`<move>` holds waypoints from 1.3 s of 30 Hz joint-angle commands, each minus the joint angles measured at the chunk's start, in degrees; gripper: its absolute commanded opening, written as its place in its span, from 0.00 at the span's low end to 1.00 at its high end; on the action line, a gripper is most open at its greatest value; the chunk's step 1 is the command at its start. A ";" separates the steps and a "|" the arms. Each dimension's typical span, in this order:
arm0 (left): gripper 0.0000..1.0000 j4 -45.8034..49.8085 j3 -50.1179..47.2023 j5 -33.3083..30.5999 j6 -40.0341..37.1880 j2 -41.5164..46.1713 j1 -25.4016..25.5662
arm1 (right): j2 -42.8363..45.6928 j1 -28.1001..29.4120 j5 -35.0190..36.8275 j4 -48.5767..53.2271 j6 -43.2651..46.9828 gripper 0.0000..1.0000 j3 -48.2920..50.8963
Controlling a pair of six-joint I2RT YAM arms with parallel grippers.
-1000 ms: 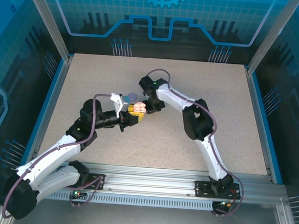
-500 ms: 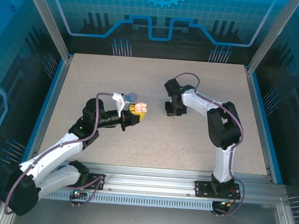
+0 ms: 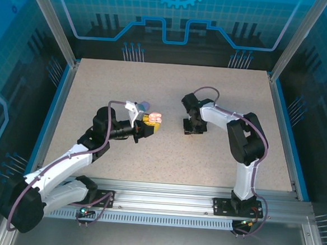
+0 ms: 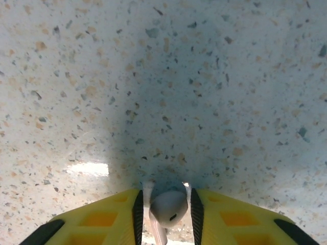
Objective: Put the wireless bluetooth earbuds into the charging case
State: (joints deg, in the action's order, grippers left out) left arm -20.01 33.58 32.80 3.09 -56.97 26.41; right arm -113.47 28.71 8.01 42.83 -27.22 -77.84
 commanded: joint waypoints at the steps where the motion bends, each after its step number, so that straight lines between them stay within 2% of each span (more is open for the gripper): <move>1: 0.17 -1.93 1.31 0.08 0.43 0.19 0.30 | -2.10 -0.06 0.08 5.18 2.93 0.40 -3.57; 14: 0.17 -1.59 1.14 -0.13 0.25 0.61 0.39 | -7.23 0.73 1.10 10.21 5.16 0.39 -9.37; 26: 0.18 -1.19 0.96 -0.45 -0.04 1.05 0.39 | -8.39 1.49 1.31 10.78 4.72 0.31 -9.07; 39: 0.18 -0.38 1.13 -0.44 -0.10 1.69 0.39 | -3.84 0.49 1.80 6.90 2.41 0.25 -5.64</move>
State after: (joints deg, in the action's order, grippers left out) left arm -19.94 33.58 32.80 3.07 -56.45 26.41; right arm -118.74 29.67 8.58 49.58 -23.38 -85.47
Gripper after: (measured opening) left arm 0.229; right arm 0.251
